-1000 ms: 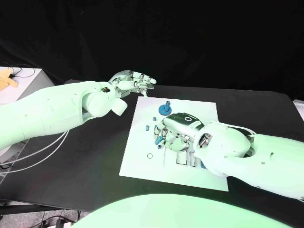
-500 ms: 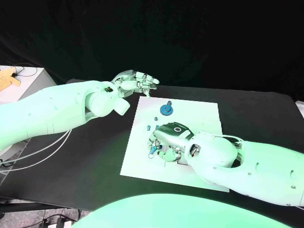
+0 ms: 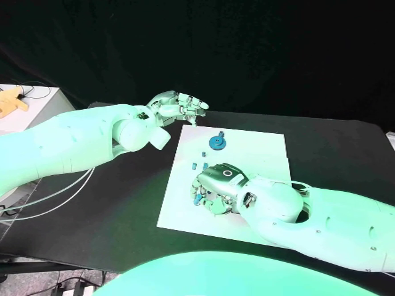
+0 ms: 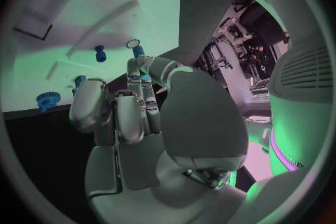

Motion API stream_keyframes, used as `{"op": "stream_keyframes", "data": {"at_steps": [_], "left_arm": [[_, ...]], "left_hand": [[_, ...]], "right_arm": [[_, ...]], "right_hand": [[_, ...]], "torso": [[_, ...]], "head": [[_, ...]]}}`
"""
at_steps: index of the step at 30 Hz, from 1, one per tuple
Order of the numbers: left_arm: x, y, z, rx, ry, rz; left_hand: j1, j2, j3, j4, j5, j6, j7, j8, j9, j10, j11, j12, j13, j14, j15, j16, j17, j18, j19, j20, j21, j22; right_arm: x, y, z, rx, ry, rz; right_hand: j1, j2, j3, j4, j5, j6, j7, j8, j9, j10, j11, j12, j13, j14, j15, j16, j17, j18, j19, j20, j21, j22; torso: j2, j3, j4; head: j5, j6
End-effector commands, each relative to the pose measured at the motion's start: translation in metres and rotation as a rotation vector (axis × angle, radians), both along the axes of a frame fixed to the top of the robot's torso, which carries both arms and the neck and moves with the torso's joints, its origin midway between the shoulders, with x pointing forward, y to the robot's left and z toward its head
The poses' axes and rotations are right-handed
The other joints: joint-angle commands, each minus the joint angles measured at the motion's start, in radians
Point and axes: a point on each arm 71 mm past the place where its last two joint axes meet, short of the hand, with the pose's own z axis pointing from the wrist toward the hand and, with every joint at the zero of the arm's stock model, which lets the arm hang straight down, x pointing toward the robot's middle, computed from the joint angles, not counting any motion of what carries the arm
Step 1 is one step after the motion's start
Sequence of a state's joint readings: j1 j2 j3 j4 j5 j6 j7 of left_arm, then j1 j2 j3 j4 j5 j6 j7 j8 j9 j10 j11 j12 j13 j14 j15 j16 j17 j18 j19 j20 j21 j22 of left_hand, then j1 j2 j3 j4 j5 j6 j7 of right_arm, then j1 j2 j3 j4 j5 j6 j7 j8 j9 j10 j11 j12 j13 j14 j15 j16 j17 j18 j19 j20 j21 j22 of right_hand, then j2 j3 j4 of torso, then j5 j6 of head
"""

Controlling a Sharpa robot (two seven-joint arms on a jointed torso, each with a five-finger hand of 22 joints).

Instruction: Assemble the parts on the task board

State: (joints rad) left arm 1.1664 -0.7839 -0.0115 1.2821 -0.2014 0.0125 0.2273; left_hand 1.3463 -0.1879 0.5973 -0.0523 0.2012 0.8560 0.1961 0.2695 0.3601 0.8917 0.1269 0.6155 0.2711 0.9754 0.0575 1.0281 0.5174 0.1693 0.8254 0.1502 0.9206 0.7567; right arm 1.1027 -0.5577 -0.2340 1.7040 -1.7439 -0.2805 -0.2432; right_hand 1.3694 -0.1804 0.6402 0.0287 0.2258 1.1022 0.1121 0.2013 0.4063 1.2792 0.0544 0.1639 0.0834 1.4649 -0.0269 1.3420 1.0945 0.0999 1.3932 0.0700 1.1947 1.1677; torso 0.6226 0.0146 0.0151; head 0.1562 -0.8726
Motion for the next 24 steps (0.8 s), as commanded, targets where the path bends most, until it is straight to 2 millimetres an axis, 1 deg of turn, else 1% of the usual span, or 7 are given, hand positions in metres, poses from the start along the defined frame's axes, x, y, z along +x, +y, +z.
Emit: {"op": "stream_keyframes", "data": {"at_steps": [1, 5, 7, 12, 24], "left_arm": [[-0.001, -0.002, 0.001, -0.012, 0.001, -0.018], [-0.001, -0.002, 0.001, -0.011, 0.002, -0.019], [-0.001, -0.002, 0.001, -0.011, 0.002, -0.019], [-0.001, -0.002, 0.001, -0.011, 0.003, -0.02], [-0.001, -0.002, 0.001, -0.01, 0.003, -0.018]], "left_hand": [[0.001, 0.006, -0.006, -0.001, 0.005, -0.008, 0.001, 0.005, -0.002, -0.007, 0.001, 0.008, -0.003, -0.003, 0.001, -0.004, -0.002, 0.014, 0.003, 0.005, -0.005, -0.002], [0.001, 0.006, -0.006, -0.001, 0.005, -0.008, 0.001, 0.005, -0.002, -0.007, 0.001, 0.008, -0.003, -0.003, 0.001, -0.004, -0.002, 0.014, 0.003, 0.005, -0.005, -0.002], [0.001, 0.006, -0.006, -0.001, 0.005, -0.008, 0.001, 0.005, -0.002, -0.007, 0.001, 0.008, -0.003, -0.003, 0.001, -0.004, -0.002, 0.014, 0.003, 0.005, -0.005, -0.002], [0.001, 0.006, -0.006, -0.001, 0.005, -0.008, 0.001, 0.005, -0.002, -0.007, 0.001, 0.008, -0.003, -0.003, 0.001, -0.004, -0.002, 0.014, 0.003, 0.005, -0.005, -0.002], [0.0, 0.006, -0.007, 0.0, 0.005, -0.009, 0.001, 0.005, -0.002, -0.008, 0.001, 0.009, -0.004, -0.003, 0.001, -0.004, -0.003, 0.014, 0.004, 0.005, -0.005, -0.002]], "right_arm": [[0.0, 0.0, -0.001, -0.012, -0.018, 0.003], [0.0, 0.0, -0.003, -0.018, -0.015, 0.002], [0.0, 0.0, -0.003, -0.021, -0.015, 0.001], [0.001, -0.001, -0.006, -0.034, -0.012, -0.003], [0.002, -0.001, -0.013, -0.051, -0.001, -0.006]], "right_hand": [[-0.004, 0.004, 0.006, -0.002, 0.0, 0.005, 0.003, 0.036, 0.05, 0.004, -0.009, -0.006, 0.002, 0.013, -0.006, 0.0, -0.002, -0.008, 0.004, -0.001, 0.004, 0.001], [-0.004, 0.004, 0.006, -0.002, 0.0, 0.005, 0.003, 0.036, 0.05, 0.004, -0.009, -0.006, 0.002, 0.013, -0.006, 0.0, -0.002, -0.008, 0.004, -0.001, 0.004, 0.001], [-0.004, 0.004, 0.007, -0.002, 0.0, 0.004, 0.003, 0.037, 0.051, 0.004, -0.009, -0.007, 0.002, 0.013, -0.006, 0.0, -0.001, -0.008, 0.005, -0.001, 0.004, 0.002], [-0.004, 0.004, 0.007, -0.002, -0.001, 0.004, 0.003, 0.037, 0.051, 0.004, -0.009, -0.007, 0.002, 0.013, -0.006, 0.0, -0.002, -0.008, 0.004, -0.001, 0.004, 0.001], [-0.006, 0.004, 0.008, -0.004, -0.006, 0.003, 0.004, 0.038, 0.053, 0.005, -0.008, -0.009, 0.002, 0.013, -0.006, -0.001, -0.002, -0.008, 0.004, -0.001, 0.003, 0.001]], "torso": [[0.0, 0.0004, -0.0002], [-0.001, 0.0, -0.0011], [-0.001, 0.0001, -0.0012], [0.0, 0.0003, -0.0002], [0.0, 0.0, -0.0005]], "head": [[0.001, 0.0], [-0.001, 0.0], [0.001, 0.0], [-0.001, 0.0], [0.002, 0.0]]}}
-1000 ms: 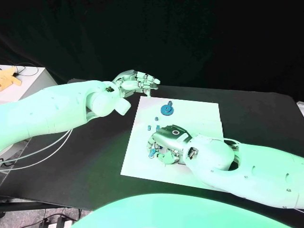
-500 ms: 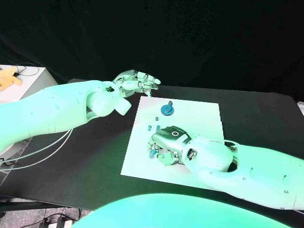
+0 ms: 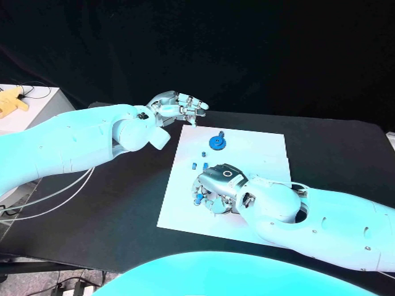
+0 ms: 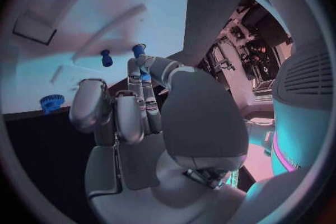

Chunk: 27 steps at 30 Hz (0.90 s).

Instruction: Assemble the parts on the task board

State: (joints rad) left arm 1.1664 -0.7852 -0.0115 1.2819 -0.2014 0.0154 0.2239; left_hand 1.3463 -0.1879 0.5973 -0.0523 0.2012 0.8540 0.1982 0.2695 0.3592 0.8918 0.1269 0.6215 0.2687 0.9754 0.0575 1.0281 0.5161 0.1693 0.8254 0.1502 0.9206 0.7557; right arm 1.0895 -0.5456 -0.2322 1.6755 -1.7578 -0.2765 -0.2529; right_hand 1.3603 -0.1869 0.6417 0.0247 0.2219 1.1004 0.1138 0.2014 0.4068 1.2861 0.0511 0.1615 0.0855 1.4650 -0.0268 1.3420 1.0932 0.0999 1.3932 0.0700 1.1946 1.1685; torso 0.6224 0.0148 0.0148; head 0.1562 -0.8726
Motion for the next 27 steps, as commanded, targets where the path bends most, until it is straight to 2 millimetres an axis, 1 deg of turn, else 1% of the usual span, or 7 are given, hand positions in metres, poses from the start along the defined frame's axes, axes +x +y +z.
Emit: {"op": "stream_keyframes", "data": {"at_steps": [1, 2, 5, 11, 14, 18, 27], "left_arm": [[-0.0007, -0.0024, 0.0011, -0.011, 0.0, -0.017], [-0.0006, -0.0024, 0.0011, -0.011, 0.0, -0.017], [-0.0007, -0.0024, 0.001, -0.011, 0.0, -0.017], [-0.0006, -0.0022, 0.001, -0.011, 0.001, -0.016], [-0.0006, -0.0021, 0.0009, -0.01, 0.002, -0.017], [-0.0006, -0.0019, 0.0007, -0.01, 0.003, -0.018], [-0.0008, -0.0015, 0.0004, -0.008, 0.008, -0.021]], "left_hand": [[0.0, 0.006, -0.007, 0.0, 0.005, -0.007, -0.001, 0.005, -0.001, -0.008, 0.001, 0.003, -0.001, -0.003, 0.001, -0.004, -0.001, 0.014, 0.004, 0.005, -0.005, -0.001], [0.0, 0.006, -0.007, 0.0, 0.005, -0.007, -0.001, 0.005, -0.001, -0.008, 0.001, 0.003, -0.001, -0.003, 0.001, -0.004, -0.001, 0.014, 0.004, 0.005, -0.005, -0.001], [0.0, 0.006, -0.007, 0.0, 0.005, -0.007, -0.001, 0.005, -0.001, -0.008, 0.001, 0.003, -0.001, -0.003, 0.001, -0.004, -0.001, 0.014, 0.004, 0.005, -0.005, -0.001], [0.0, 0.006, -0.007, 0.0, 0.005, -0.007, -0.001, 0.005, -0.001, -0.008, 0.001, 0.003, -0.001, -0.003, 0.001, -0.004, -0.001, 0.014, 0.004, 0.005, -0.005, -0.001], [0.0, 0.006, -0.007, 0.0, 0.005, -0.007, -0.001, 0.005, -0.001, -0.008, 0.001, 0.003, -0.001, -0.003, 0.001, -0.004, -0.001, 0.014, 0.004, 0.005, -0.005, -0.001], [0.0, 0.006, -0.007, 0.0, 0.005, -0.007, -0.001, 0.005, -0.001, -0.008, 0.001, 0.003, -0.001, -0.003, 0.001, -0.004, -0.001, 0.014, 0.004, 0.005, -0.005, -0.001], [0.0, 0.006, -0.007, 0.0, 0.005, -0.007, -0.001, 0.005, -0.001, -0.008, 0.001, 0.003, -0.001, -0.003, 0.001, -0.004, -0.001, 0.014, 0.004, 0.005, -0.005, -0.001]], "right_arm": [[-0.0016, -0.0003, -0.0055, -0.033, 0.004, 0.01], [-0.0016, -0.0002, -0.006, -0.033, 0.005, 0.01], [-0.002, 0.0001, -0.0075, -0.034, 0.008, 0.01], [-0.0033, 0.0012, -0.0087, -0.032, 0.013, 0.015], [-0.0044, 0.0017, -0.0086, -0.028, 0.016, 0.018], [-0.0055, 0.0018, -0.0077, -0.015, 0.012, 0.017], [-0.0061, 0.0006, -0.0061, 0.007, 0.002, 0.008]], "right_hand": [[0.002, 0.011, 0.007, -0.001, -0.004, 0.005, 0.002, 0.038, 0.053, -0.001, -0.005, -0.007, 0.0, 0.013, -0.006, -0.001, -0.001, -0.008, 0.004, -0.001, 0.003, 0.0], [0.002, 0.011, 0.007, -0.001, -0.005, 0.005, 0.002, 0.039, 0.054, -0.001, -0.005, -0.007, 0.0, 0.013, -0.006, -0.001, -0.001, -0.008, 0.004, -0.001, 0.003, 0.0], [-0.003, 0.016, 0.009, -0.01, -0.034, 0.001, 0.002, 0.044, 0.062, 0.002, -0.005, -0.014, 0.002, 0.012, -0.006, -0.001, -0.002, -0.008, 0.004, -0.001, 0.003, 0.003], [-0.003, 0.016, 0.009, -0.011, -0.037, 0.001, 0.002, 0.044, 0.063, 0.003, -0.005, -0.015, 0.002, 0.013, -0.006, -0.001, -0.002, -0.008, 0.003, -0.001, 0.002, 0.002], [-0.003, 0.017, 0.01, -0.012, -0.035, 0.0, 0.002, 0.044, 0.064, 0.003, -0.005, -0.016, 0.003, 0.012, -0.006, -0.001, -0.002, -0.008, 0.003, -0.001, 0.003, 0.003], [-0.007, 0.017, 0.011, -0.016, -0.02, -0.002, 0.002, 0.046, 0.068, 0.005, -0.005, -0.02, 0.004, 0.013, -0.006, -0.001, -0.001, -0.008, 0.003, -0.001, 0.003, 0.004], [-0.008, 0.016, 0.011, -0.018, -0.015, -0.002, 0.002, 0.047, 0.07, 0.006, -0.005, -0.021, 0.004, 0.013, -0.006, 0.0, -0.001, -0.008, 0.004, -0.001, 0.004, 0.006]], "torso": [[0.0, -0.0002, -0.0003], [0.0, -0.0002, -0.0003], [0.0, 0.0, 0.0], [0.0, -0.0001, -0.0003], [0.0, 0.0, 0.0], [0.0, 0.0, -0.0003], [0.0, 0.0006, -0.0003]], "head": [[0.002, 0.0], [0.002, 0.0], [0.003, 0.0], [0.005, 0.0], [0.005, 0.0], [0.005, 0.0], [0.005, 0.0]]}}
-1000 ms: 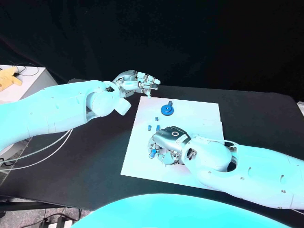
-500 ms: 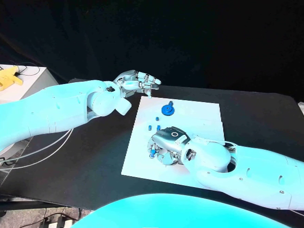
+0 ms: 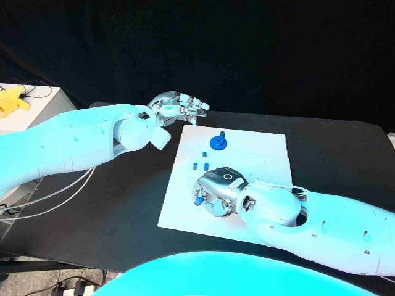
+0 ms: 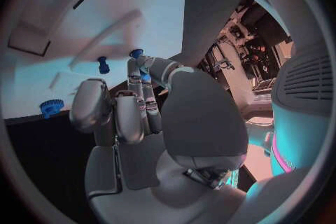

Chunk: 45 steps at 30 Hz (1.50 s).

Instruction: Assemble the parts on the task board

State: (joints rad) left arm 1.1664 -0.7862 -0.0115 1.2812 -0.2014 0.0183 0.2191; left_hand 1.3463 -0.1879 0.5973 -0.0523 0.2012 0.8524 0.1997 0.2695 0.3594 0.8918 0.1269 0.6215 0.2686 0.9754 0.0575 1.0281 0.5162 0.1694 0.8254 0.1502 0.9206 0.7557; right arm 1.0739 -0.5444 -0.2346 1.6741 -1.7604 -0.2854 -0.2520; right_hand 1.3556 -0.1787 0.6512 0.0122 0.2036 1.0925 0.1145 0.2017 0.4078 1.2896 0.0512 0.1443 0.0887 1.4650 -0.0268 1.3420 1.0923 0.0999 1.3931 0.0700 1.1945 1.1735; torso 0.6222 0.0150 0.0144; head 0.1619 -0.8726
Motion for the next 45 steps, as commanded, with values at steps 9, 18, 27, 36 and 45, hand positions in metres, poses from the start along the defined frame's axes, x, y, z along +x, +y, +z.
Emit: {"op": "stream_keyframes", "data": {"at_steps": [9, 18, 27, 36, 45], "left_arm": [[-0.001, -0.003, 0.001, -0.01, 0.006, -0.023], [-0.001, -0.003, 0.001, -0.009, 0.007, -0.023], [-0.001, -0.002, 0.0, -0.007, 0.008, -0.022], [-0.001, -0.002, 0.0, -0.006, 0.011, -0.023], [-0.002, -0.001, 0.0, -0.004, 0.014, -0.026]], "left_hand": [[-0.001, 0.006, -0.008, 0.001, 0.005, -0.006, -0.002, 0.006, -0.002, -0.009, 0.002, 0.004, -0.002, -0.003, 0.001, -0.004, -0.002, 0.014, 0.004, 0.006, -0.007, -0.002], [-0.001, 0.006, -0.008, 0.001, 0.005, -0.006, -0.002, 0.006, -0.002, -0.009, 0.002, 0.004, -0.002, -0.003, 0.001, -0.004, -0.002, 0.014, 0.004, 0.006, -0.007, -0.002], [-0.001, 0.006, -0.008, 0.001, 0.005, -0.006, -0.002, 0.006, -0.002, -0.009, 0.002, 0.004, -0.002, -0.003, 0.001, -0.004, -0.002, 0.014, 0.004, 0.006, -0.007, -0.002], [-0.001, 0.006, -0.008, 0.001, 0.005, -0.006, -0.002, 0.006, -0.002, -0.009, 0.002, 0.004, -0.002, -0.003, 0.001, -0.004, -0.002, 0.014, 0.004, 0.006, -0.007, -0.002], [-0.001, 0.006, -0.008, 0.001, 0.005, -0.006, -0.002, 0.006, -0.002, -0.009, 0.002, 0.004, -0.002, -0.003, 0.001, -0.004, -0.002, 0.014, 0.004, 0.006, -0.007, -0.002]], "right_arm": [[0.0, 0.001, -0.007, -0.059, 0.031, 0.02], [0.002, 0.002, -0.013, -0.114, 0.065, 0.022], [0.005, -0.001, -0.011, -0.079, 0.037, -0.016], [0.007, -0.005, -0.009, -0.055, 0.018, -0.046], [0.007, -0.009, -0.004, -0.001, -0.007, -0.072]], "right_hand": [[-0.015, 0.02, -0.015, -0.01, -0.004, -0.024, 0.013, 0.038, 0.074, -0.019, 0.005, -0.026, -0.002, 0.011, 0.003, -0.005, -0.008, -0.004, -0.009, 0.005, -0.02, -0.02], [-0.033, 0.034, -0.032, -0.022, -0.143, -0.084, 0.027, -0.006, 0.061, -0.074, 0.026, -0.067, -0.01, -0.006, 0.021, -0.02, -0.043, 0.007, -0.039, 0.023, -0.075, -0.063], [-0.048, -0.001, -0.044, -0.027, -0.131, -0.125, 0.028, -0.039, 0.045, -0.108, 0.032, -0.074, -0.016, -0.012, 0.027, -0.02, -0.049, 0.01, -0.045, 0.029, -0.092, -0.074], [-0.056, -0.025, -0.053, -0.026, -0.124, -0.147, 0.025, -0.055, 0.037, -0.134, 0.037, -0.073, -0.019, -0.02, 0.03, -0.025, -0.061, 0.014, -0.054, 0.032, -0.111, -0.088], [-0.06, -0.066, -0.112, -0.014, -0.077, -0.182, 0.013, -0.08, 0.026, -0.222, 0.052, -0.055, -0.019, -0.058, 0.045, -0.051, -0.12, 0.029, -0.096, 0.045, -0.195, -0.155]], "torso": [[0.0, -0.0001, -0.0001], [0.001, 0.0002, 0.0007], [0.0, 0.0001, -0.0002], [0.0, 0.0002, -0.0004], [0.0, 0.0001, -0.0004]], "head": [[-0.002, 0.0], [-0.002, 0.0], [-0.002, 0.0], [-0.003, 0.0], [-0.004, 0.0]]}}
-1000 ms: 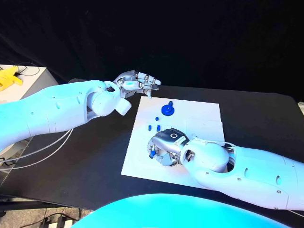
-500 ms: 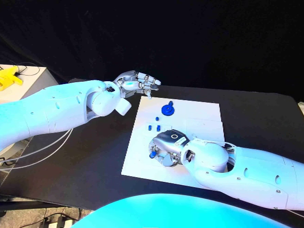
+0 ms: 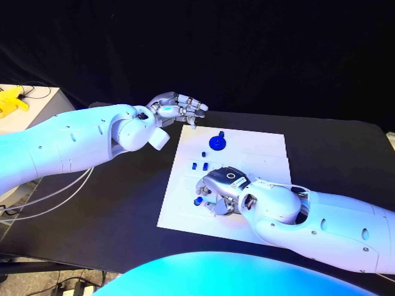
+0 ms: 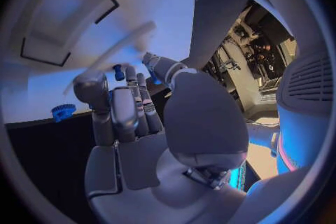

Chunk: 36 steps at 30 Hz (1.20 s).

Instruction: Assemble the parts on the task board

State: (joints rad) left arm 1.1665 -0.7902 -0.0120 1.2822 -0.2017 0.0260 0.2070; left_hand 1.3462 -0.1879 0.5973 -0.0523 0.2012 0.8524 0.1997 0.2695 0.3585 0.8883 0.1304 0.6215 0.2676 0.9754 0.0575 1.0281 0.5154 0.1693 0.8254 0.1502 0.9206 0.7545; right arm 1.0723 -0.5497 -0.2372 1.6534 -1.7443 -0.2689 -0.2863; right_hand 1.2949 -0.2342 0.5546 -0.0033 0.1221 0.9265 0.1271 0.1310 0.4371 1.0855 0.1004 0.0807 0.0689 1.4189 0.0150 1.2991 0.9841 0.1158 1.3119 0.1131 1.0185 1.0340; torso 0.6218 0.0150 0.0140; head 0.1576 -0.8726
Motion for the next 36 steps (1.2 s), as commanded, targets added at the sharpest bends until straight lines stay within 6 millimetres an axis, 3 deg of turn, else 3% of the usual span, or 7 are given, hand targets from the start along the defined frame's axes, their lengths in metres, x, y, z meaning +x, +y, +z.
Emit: {"op": "stream_keyframes", "data": {"at_steps": [1, 9, 15, 26, 29, 30, 36], "left_arm": [[-0.001, -0.002, 0.001, -0.01, 0.003, -0.022], [-0.001, -0.002, 0.001, -0.009, 0.003, -0.022], [-0.001, -0.001, 0.0, -0.007, 0.004, -0.019], [0.0, -0.003, 0.0, -0.009, 0.0, -0.017], [-0.001, -0.004, 0.0, -0.014, -0.006, -0.016], [-0.002, -0.004, 0.0, -0.018, -0.01, -0.015], [-0.006, -0.003, 0.002, -0.042, -0.029, -0.002]], "left_hand": [[-0.001, 0.006, -0.008, 0.001, 0.005, -0.006, -0.002, 0.006, -0.001, -0.005, -0.002, 0.004, -0.001, -0.003, 0.001, -0.004, -0.001, 0.014, 0.004, 0.006, -0.007, -0.001], [-0.001, 0.006, -0.008, 0.001, 0.005, -0.006, -0.002, 0.006, -0.001, -0.005, -0.002, 0.004, -0.001, -0.003, 0.001, -0.004, -0.001, 0.014, 0.004, 0.006, -0.007, -0.001], [0.0, 0.007, -0.008, 0.001, 0.005, -0.007, -0.002, 0.006, -0.002, -0.006, -0.002, 0.005, -0.002, -0.004, 0.002, -0.004, -0.002, 0.014, 0.004, 0.006, -0.008, -0.002], [0.0, 0.007, -0.008, 0.001, 0.005, -0.008, -0.002, 0.007, -0.002, -0.007, -0.002, 0.007, -0.004, -0.004, 0.002, -0.005, -0.002, 0.014, 0.004, 0.006, -0.009, -0.003], [0.0, 0.007, -0.008, 0.001, 0.005, -0.008, -0.002, 0.007, -0.002, -0.007, -0.002, 0.007, -0.004, -0.004, 0.002, -0.005, -0.002, 0.014, 0.004, 0.006, -0.009, -0.003], [0.0, 0.007, -0.008, 0.001, 0.005, -0.008, -0.002, 0.007, -0.002, -0.007, -0.002, 0.007, -0.004, -0.004, 0.002, -0.005, -0.002, 0.014, 0.004, 0.006, -0.009, -0.003], [-0.005, 0.007, -0.011, 0.005, 0.004, -0.011, -0.001, 0.007, -0.003, -0.006, -0.002, 0.01, -0.005, -0.003, 0.002, -0.003, -0.002, 0.014, 0.005, 0.007, -0.011, -0.004]], "right_arm": [[0.0, -0.001, 0.004, 0.044, -0.03, -0.02], [-0.001, -0.012, 0.017, 0.191, -0.053, -0.054], [0.009, -0.041, 0.035, 0.368, 0.011, -0.13], [0.047, -0.14, 0.065, 0.501, 0.283, -0.427], [0.053, -0.165, 0.068, 0.475, 0.314, -0.5], [0.054, -0.175, 0.069, 0.458, 0.329, -0.528], [0.05, -0.212, 0.069, 0.346, 0.384, -0.633]], "right_hand": [[0.002, -0.011, -0.02, 0.002, 0.005, -0.019, 0.0, -0.011, -0.005, -0.023, 0.003, 0.012, 0.001, -0.013, 0.003, -0.009, -0.014, 0.013, -0.017, 0.003, -0.023, -0.018], [0.028, -0.001, -0.068, 0.019, 0.031, -0.022, -0.001, -0.02, -0.01, -0.037, 0.001, 0.067, 0.009, -0.021, 0.003, -0.008, -0.026, 0.015, -0.016, 0.005, -0.035, -0.02], [0.058, 0.005, -0.025, 0.022, 0.05, 0.014, 0.025, -0.01, -0.013, 0.021, -0.012, 0.128, 0.015, -0.002, -0.011, 0.006, -0.006, 0.008, 0.01, -0.008, -0.002, 0.014], [-0.004, -0.02, -0.047, 0.066, 0.075, 0.078, 0.012, 0.016, -0.01, 0.202, -0.048, 0.246, 0.081, 0.041, -0.037, 0.046, 0.073, -0.002, 0.045, -0.029, 0.048, 0.07], [-0.023, -0.025, -0.113, 0.096, 0.093, 0.088, -0.011, 0.045, 0.003, 0.202, -0.071, 0.415, 0.243, 0.053, -0.07, 0.048, 0.081, -0.013, 0.079, -0.05, 0.095, 0.117], [-0.012, -0.013, -0.136, 0.115, 0.093, 0.07, -0.014, 0.057, 0.01, 0.119, -0.071, 0.553, 0.395, 0.057, -0.051, 0.055, 0.1, -0.013, 0.084, -0.058, 0.1, 0.128], [-0.045, -0.008, -0.218, 0.202, 0.101, 0.074, -0.022, 0.122, 0.052, 0.265, -0.078, 1.133, 1.066, 0.092, -0.063, 0.14, 0.273, -0.031, 0.119, -0.057, 0.169, 0.202]], "torso": [[0.0, 0.0, 0.0], [-0.001, -0.0003, -0.0001], [-0.003, -0.0007, -0.0013], [-0.008, -0.0005, -0.0057], [-0.01, -0.0009, -0.0081], [-0.011, -0.0008, -0.0089], [-0.016, 0.0002, -0.0141]], "head": [[-0.001, 0.0], [-0.011, 0.0], [-0.025, 0.0], [-0.093, 0.0], [-0.111, 0.0], [-0.119, 0.0], [-0.156, 0.0]]}}
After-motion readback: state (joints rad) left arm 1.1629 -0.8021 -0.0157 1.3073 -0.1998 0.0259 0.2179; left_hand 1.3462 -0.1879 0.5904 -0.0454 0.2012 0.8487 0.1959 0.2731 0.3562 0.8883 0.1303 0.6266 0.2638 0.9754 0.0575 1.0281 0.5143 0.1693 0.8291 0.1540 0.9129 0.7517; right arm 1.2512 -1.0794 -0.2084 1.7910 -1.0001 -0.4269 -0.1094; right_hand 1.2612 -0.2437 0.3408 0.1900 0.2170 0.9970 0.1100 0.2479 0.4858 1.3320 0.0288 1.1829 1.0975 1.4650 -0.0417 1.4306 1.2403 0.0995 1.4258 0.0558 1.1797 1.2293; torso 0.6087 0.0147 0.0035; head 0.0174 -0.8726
